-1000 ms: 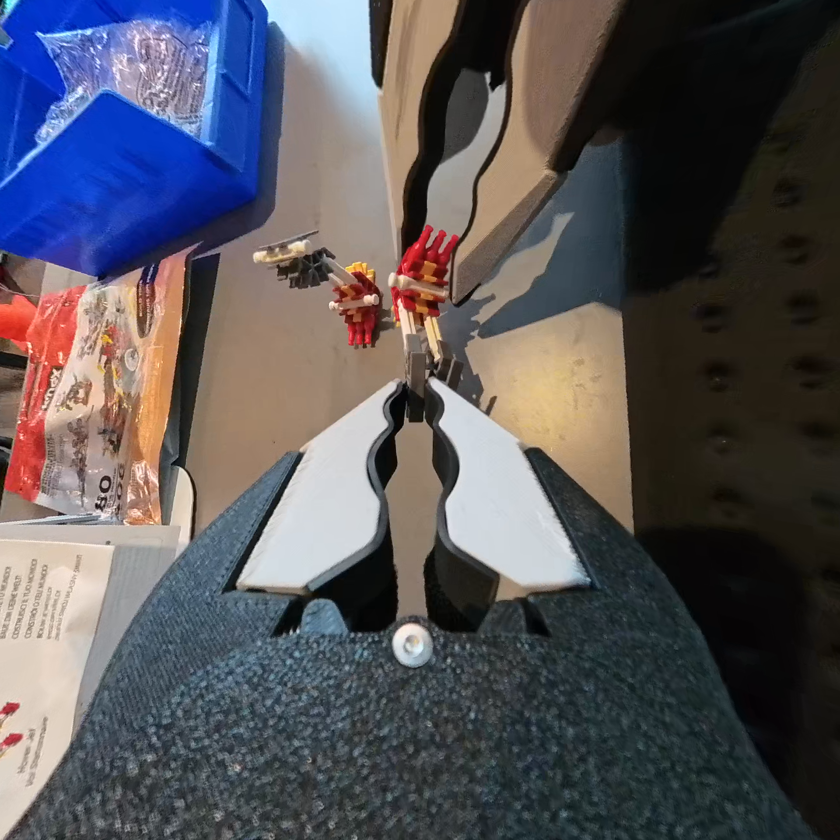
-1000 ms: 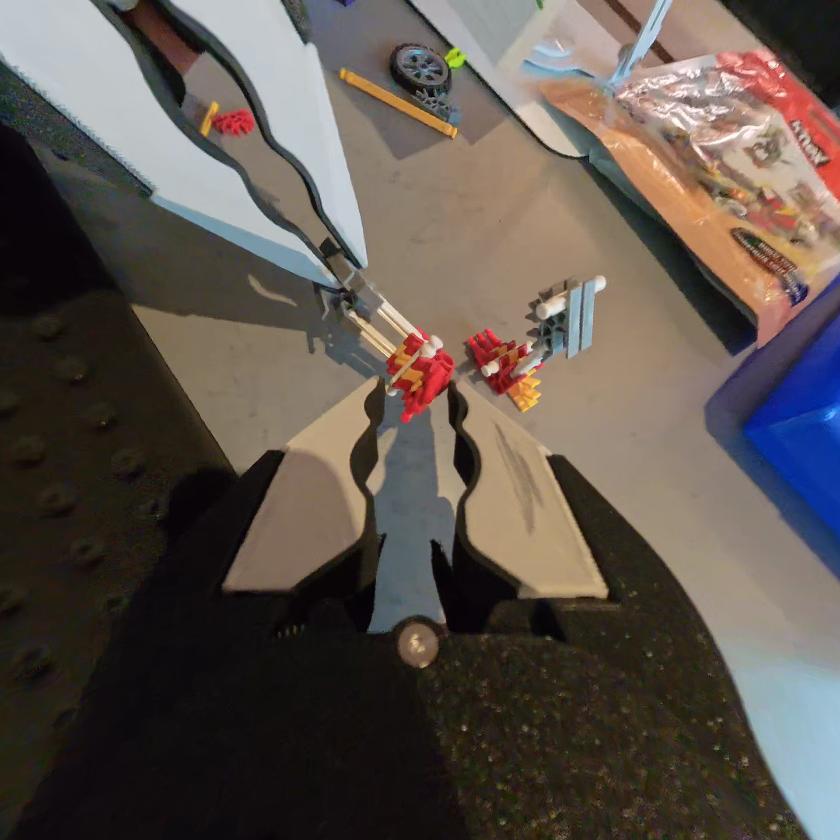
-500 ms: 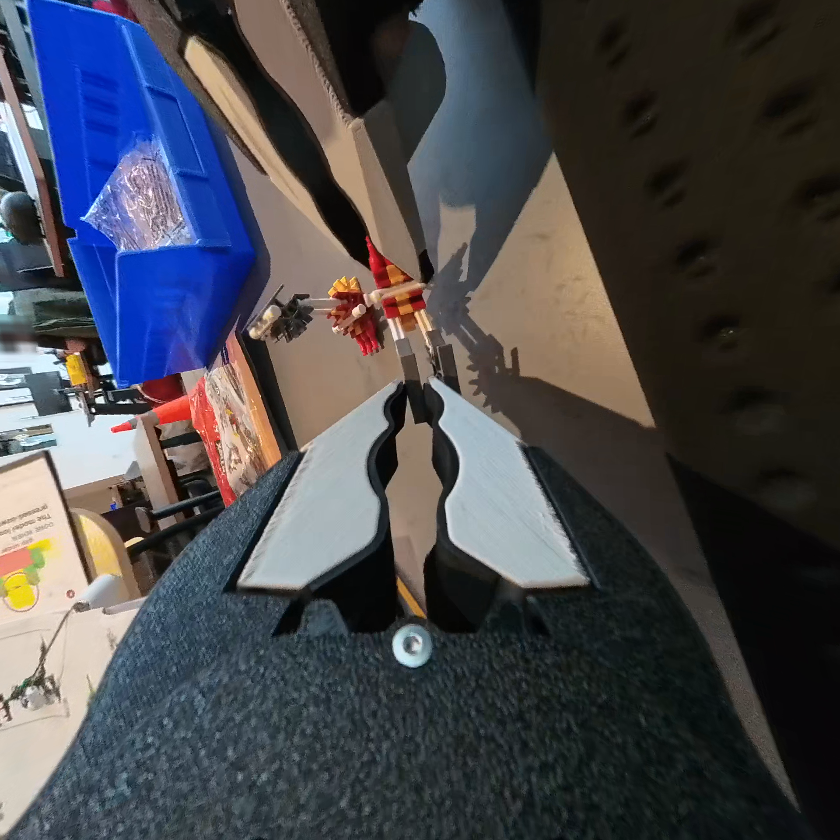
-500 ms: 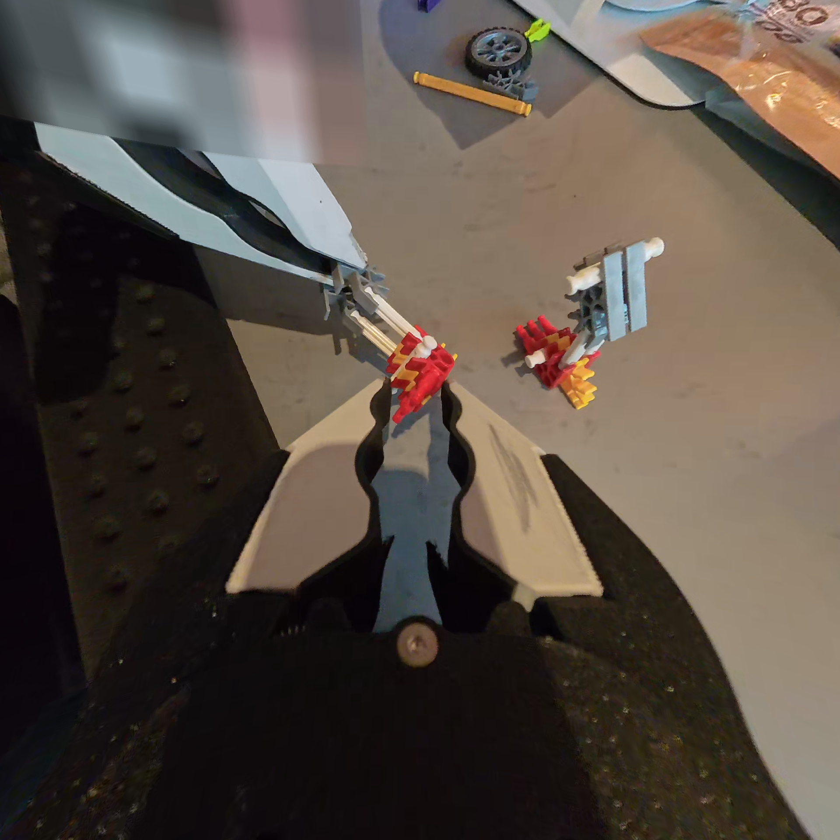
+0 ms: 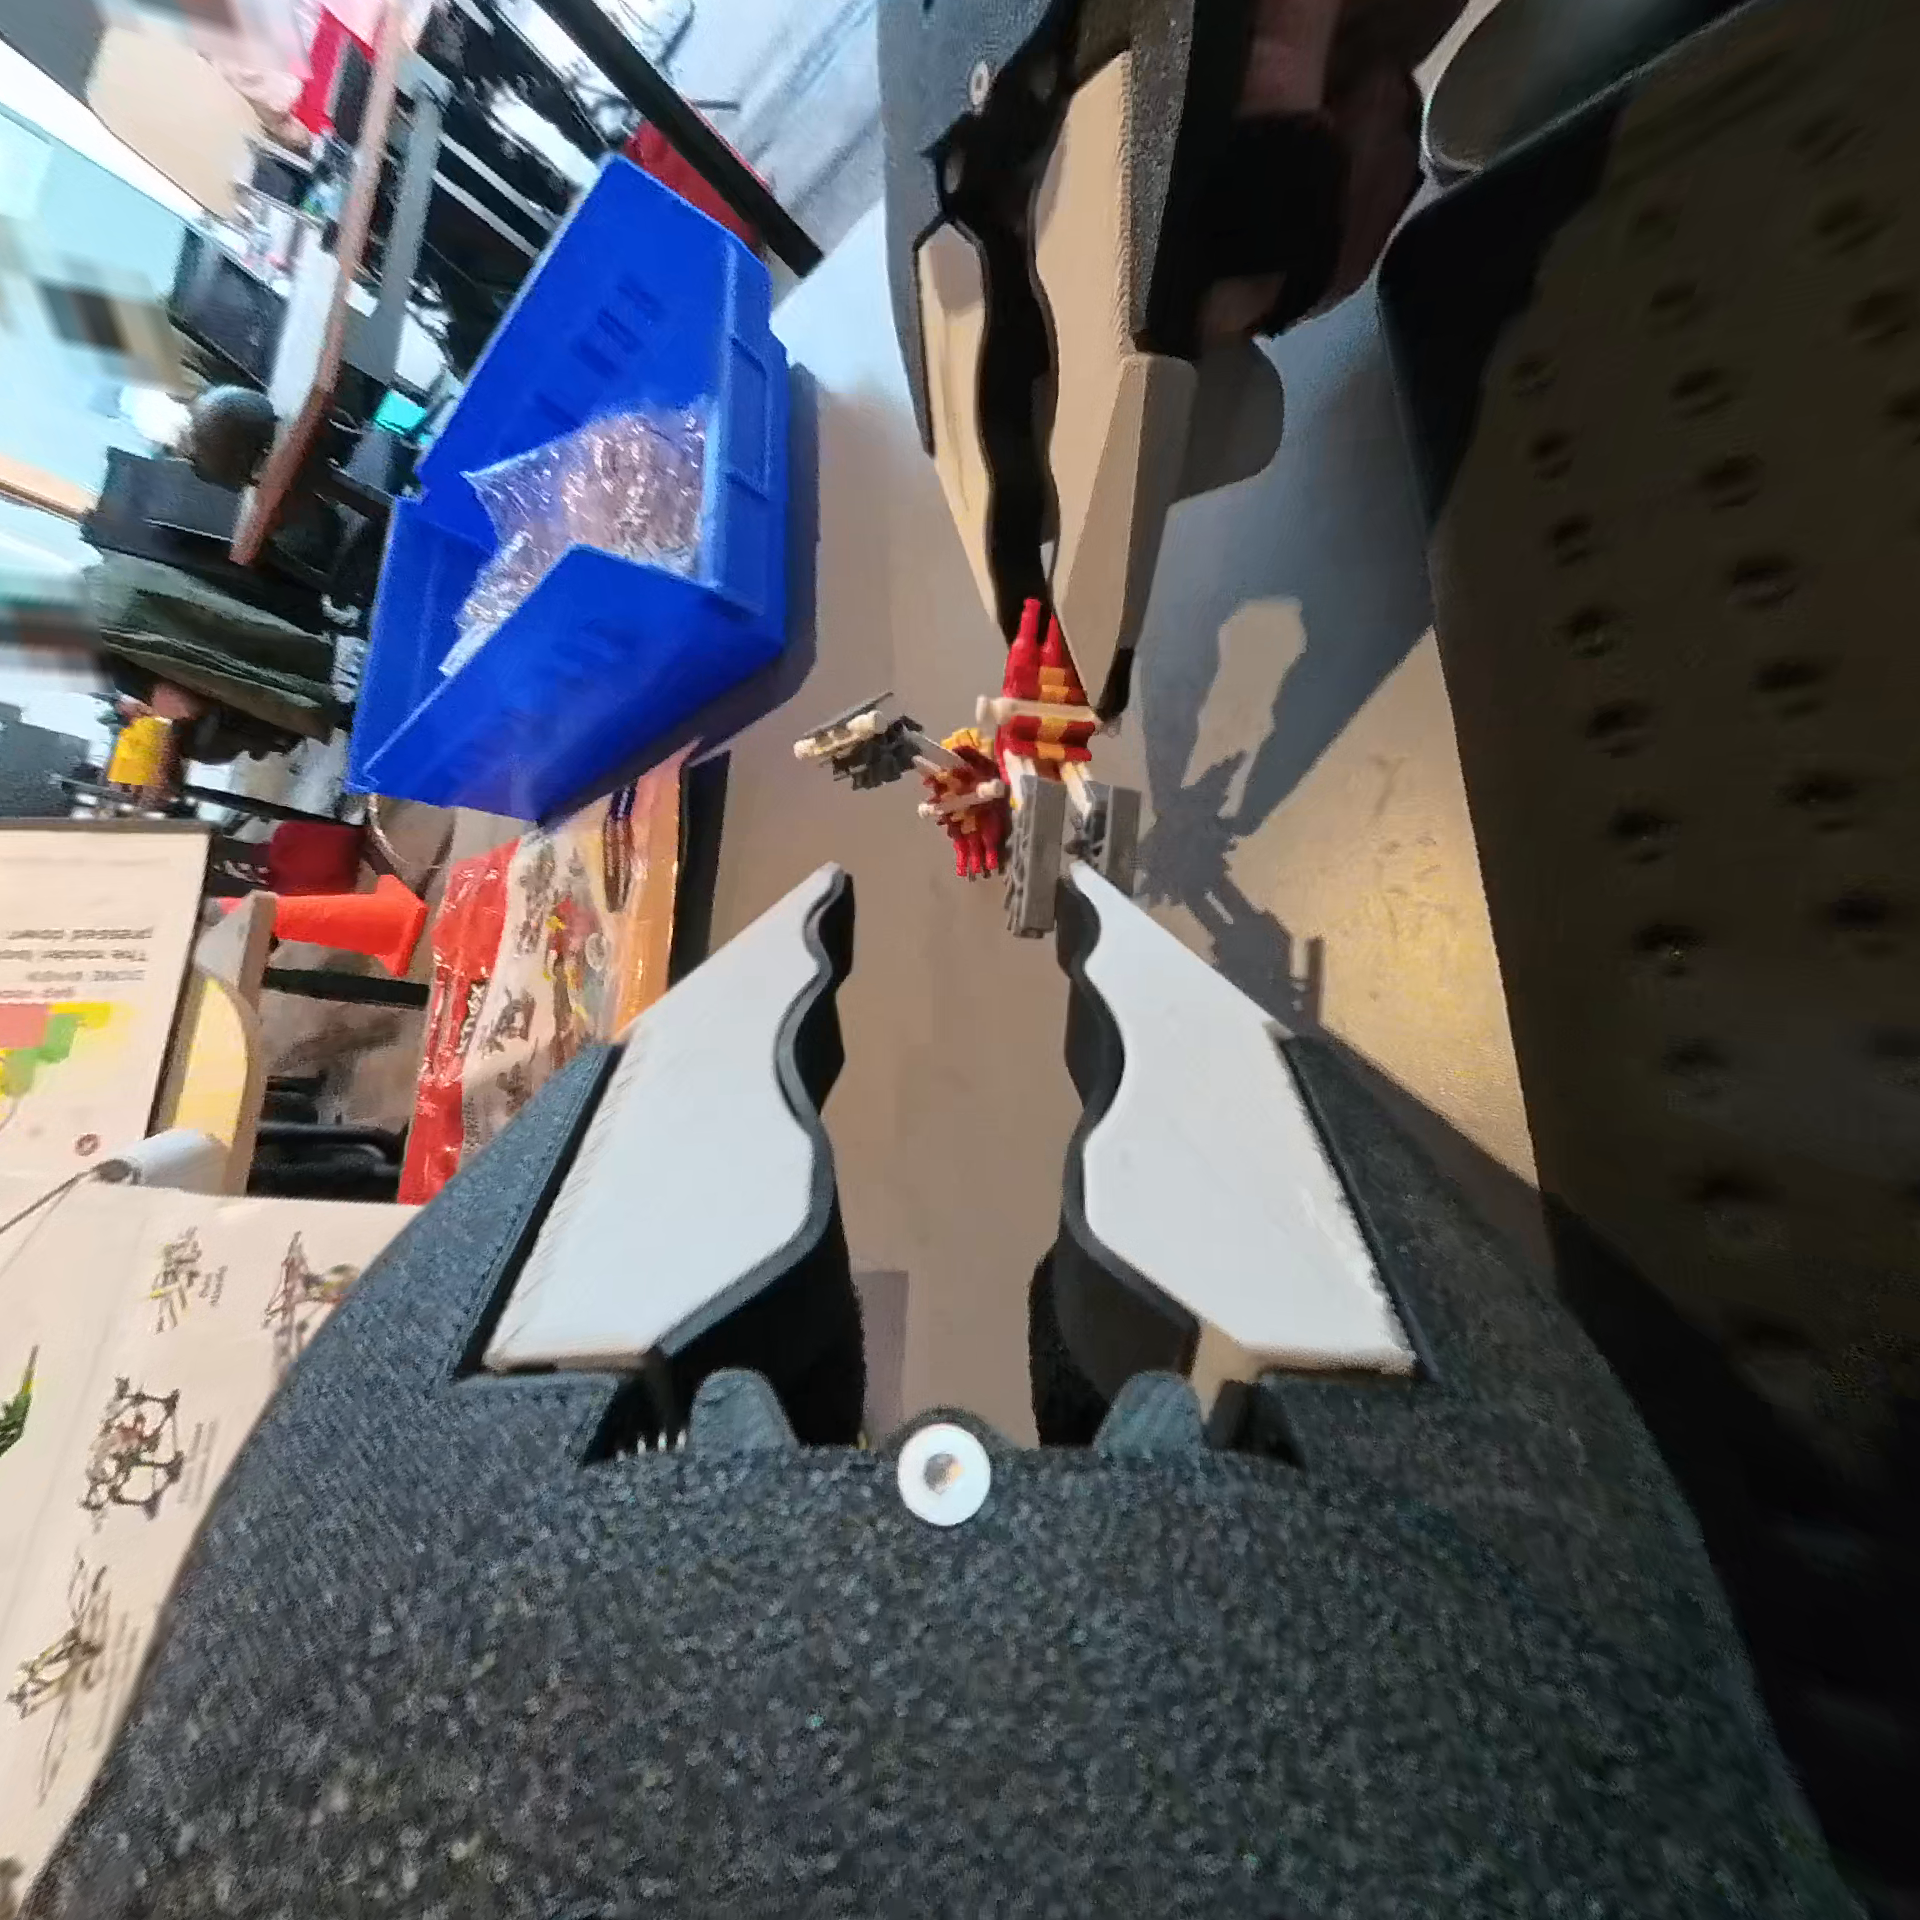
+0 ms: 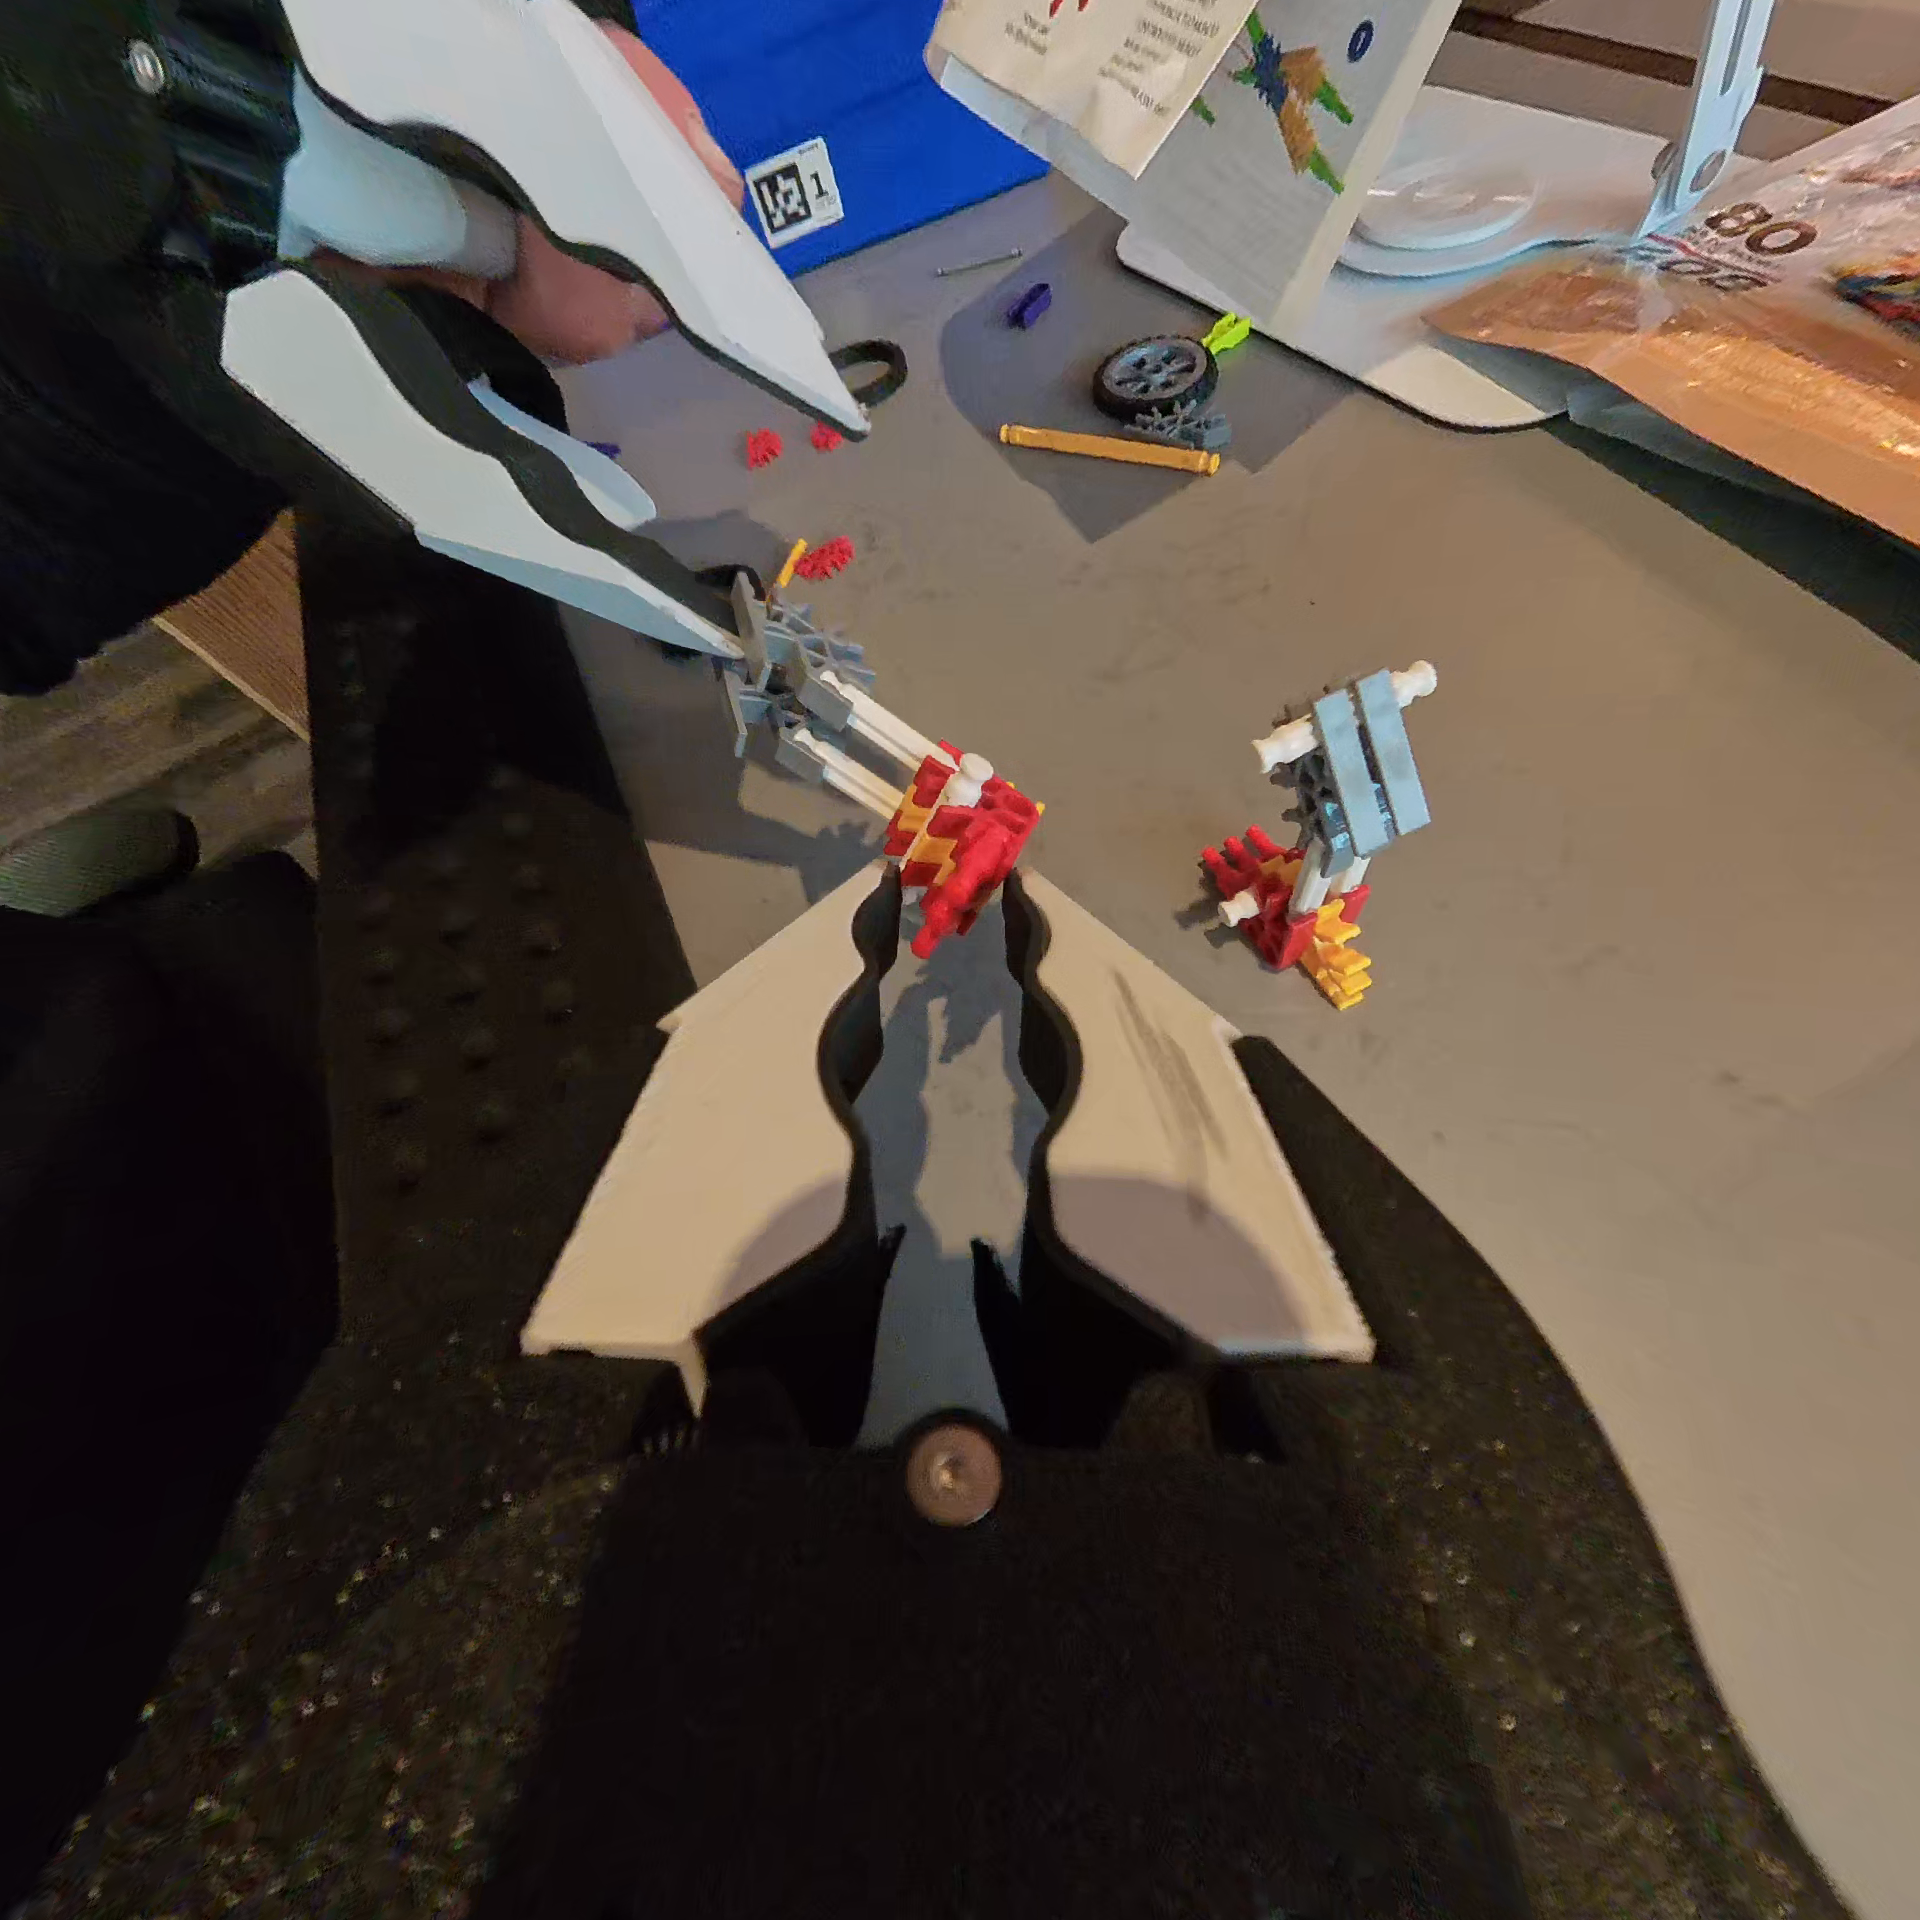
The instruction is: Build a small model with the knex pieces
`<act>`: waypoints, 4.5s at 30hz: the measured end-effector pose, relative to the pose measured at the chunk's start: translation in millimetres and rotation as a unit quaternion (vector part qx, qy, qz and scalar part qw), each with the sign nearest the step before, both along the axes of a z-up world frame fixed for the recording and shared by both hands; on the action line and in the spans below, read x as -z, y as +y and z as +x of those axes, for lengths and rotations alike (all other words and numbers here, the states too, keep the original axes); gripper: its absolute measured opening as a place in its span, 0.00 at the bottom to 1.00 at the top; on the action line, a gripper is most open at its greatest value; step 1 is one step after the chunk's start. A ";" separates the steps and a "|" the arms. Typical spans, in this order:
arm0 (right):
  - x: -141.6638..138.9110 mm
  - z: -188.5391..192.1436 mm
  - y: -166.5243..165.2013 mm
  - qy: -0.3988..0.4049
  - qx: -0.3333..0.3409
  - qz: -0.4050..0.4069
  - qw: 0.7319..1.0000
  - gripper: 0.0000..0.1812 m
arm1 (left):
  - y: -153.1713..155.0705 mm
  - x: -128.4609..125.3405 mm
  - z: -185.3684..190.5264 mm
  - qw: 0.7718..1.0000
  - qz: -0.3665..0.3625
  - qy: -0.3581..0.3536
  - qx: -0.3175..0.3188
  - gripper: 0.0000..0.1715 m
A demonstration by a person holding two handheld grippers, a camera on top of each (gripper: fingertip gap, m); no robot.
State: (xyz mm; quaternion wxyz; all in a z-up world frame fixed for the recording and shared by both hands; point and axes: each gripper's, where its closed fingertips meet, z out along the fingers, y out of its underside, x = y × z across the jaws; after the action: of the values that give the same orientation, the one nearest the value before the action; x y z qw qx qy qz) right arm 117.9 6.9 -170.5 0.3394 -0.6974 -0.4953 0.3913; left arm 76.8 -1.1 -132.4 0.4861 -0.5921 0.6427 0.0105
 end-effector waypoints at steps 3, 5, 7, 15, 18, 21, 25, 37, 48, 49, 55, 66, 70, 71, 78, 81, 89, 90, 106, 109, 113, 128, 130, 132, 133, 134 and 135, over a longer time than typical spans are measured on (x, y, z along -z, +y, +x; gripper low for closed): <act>-7.1 2.3 -1.1 0.019 0.007 -0.004 1.000 0.10 | -2.4 -5.4 2.4 0.999 -0.022 -0.042 -0.003 0.23; -11.2 4.7 -1.0 0.029 0.014 -0.001 0.999 0.10 | -2.2 -11.0 1.8 0.996 -0.043 -0.082 -0.006 0.25; -13.5 7.6 -0.4 0.030 0.021 0.012 0.999 0.10 | -3.9 -17.0 1.6 0.990 -0.064 -0.122 -0.003 0.26; -18.2 19.1 2.7 0.050 0.040 0.007 0.998 0.10 | -6.8 -26.5 -0.7 0.974 -0.100 -0.203 0.005 0.28; -18.9 22.4 3.3 0.060 0.043 -0.004 0.997 0.10 | -15.1 -19.8 4.3 0.970 -0.126 -0.208 0.028 0.30; -18.5 24.3 1.5 0.066 0.040 -0.018 0.997 0.10 | -21.1 -7.6 11.6 0.973 -0.129 -0.187 0.042 0.33; -21.8 23.9 -6.9 0.090 0.019 -0.058 0.994 0.10 | -21.0 6.6 24.9 0.982 -0.099 -0.151 0.050 0.34; -27.2 21.9 -26.6 0.116 -0.026 -0.103 0.988 0.10 | -17.7 18.0 64.7 0.987 -0.051 -0.139 0.065 0.23; -35.7 23.2 -20.6 0.139 0.003 -0.084 0.987 0.10 | -5.9 13.4 60.6 0.982 -0.067 -0.178 0.019 0.21; -38.9 24.3 -15.8 0.144 0.022 -0.065 0.987 0.10 | -1.7 15.1 57.9 0.980 -0.082 -0.184 0.003 0.23; -68.7 32.3 1.3 0.186 0.121 0.092 0.971 0.10 | -2.0 9.4 54.8 0.947 -0.191 -0.259 -0.012 0.29; -96.1 49.5 -2.1 0.127 0.203 0.390 0.889 0.09 | -14.7 -34.7 50.5 0.848 -0.316 -0.425 0.027 0.30; -99.8 47.5 -11.6 0.109 0.209 0.452 0.860 0.09 | -20.2 -41.2 51.3 0.811 -0.363 -0.456 0.048 0.29; -99.8 46.8 -14.2 0.104 0.209 0.466 0.853 0.09 | -22.2 -43.7 51.5 0.800 -0.376 -0.465 0.056 0.29; -99.4 47.0 -28.9 0.087 0.229 0.548 0.800 0.09 | -30.2 -49.6 51.1 0.745 -0.435 -0.498 0.086 0.18; -98.9 48.1 -32.1 0.085 0.235 0.564 0.787 0.09 | -32.7 -50.3 51.2 0.742 -0.439 -0.497 0.096 0.16; -84.2 49.4 -35.5 0.053 0.222 0.563 0.794 0.10 | -34.5 -52.5 48.3 0.767 -0.416 -0.478 0.101 0.12; -81.7 49.2 -36.3 0.045 0.219 0.567 0.793 0.10 | -34.5 -51.5 48.0 0.769 -0.417 -0.475 0.100 0.13; -29.5 20.5 -52.8 -0.073 0.137 0.592 0.791 0.01 | -26.8 -40.7 40.7 0.787 -0.420 -0.445 0.078 0.11; -23.6 16.6 -51.3 -0.090 0.129 0.589 0.793 0.01 | -24.6 -37.0 40.4 0.790 -0.424 -0.437 0.075 0.11; -20.6 14.9 -50.0 -0.098 0.121 0.583 0.798 0.00 | -23.4 -34.4 40.0 0.792 -0.425 -0.432 0.076 0.11; -0.6 7.4 -49.0 -0.147 0.078 0.577 0.800 0.00 | -22.8 -23.1 44.4 0.799 -0.433 -0.410 0.078 0.10; -0.6 7.3 -49.1 -0.147 0.077 0.576 0.800 0.00 | -22.3 -22.8 44.0 0.798 -0.434 -0.410 0.077 0.09; 0.1 7.3 -48.9 -0.149 0.076 0.576 0.801 0.00 | -21.8 -22.1 44.0 0.799 -0.434 -0.410 0.076 0.09; 0.5 7.2 -48.9 -0.150 0.075 0.575 0.801 0.00 | -21.8 -21.7 44.0 0.799 -0.434 -0.409 0.076 0.09; 0.7 7.0 -49.1 -0.150 0.074 0.575 0.801 0.00 | -21.7 -21.6 44.1 0.799 -0.434 -0.409 0.076 0.09; 0.9 6.9 -49.1 -0.150 0.073 0.575 0.801 0.00 | -21.7 -21.4 44.1 0.799 -0.434 -0.409 0.076 0.09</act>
State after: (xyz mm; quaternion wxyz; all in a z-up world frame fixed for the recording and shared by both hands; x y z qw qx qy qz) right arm 124.8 -42.2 -171.5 0.6271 -0.4586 -0.6215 -0.1011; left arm 120.9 -22.8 -111.0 0.3951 -0.6395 0.3644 -0.5497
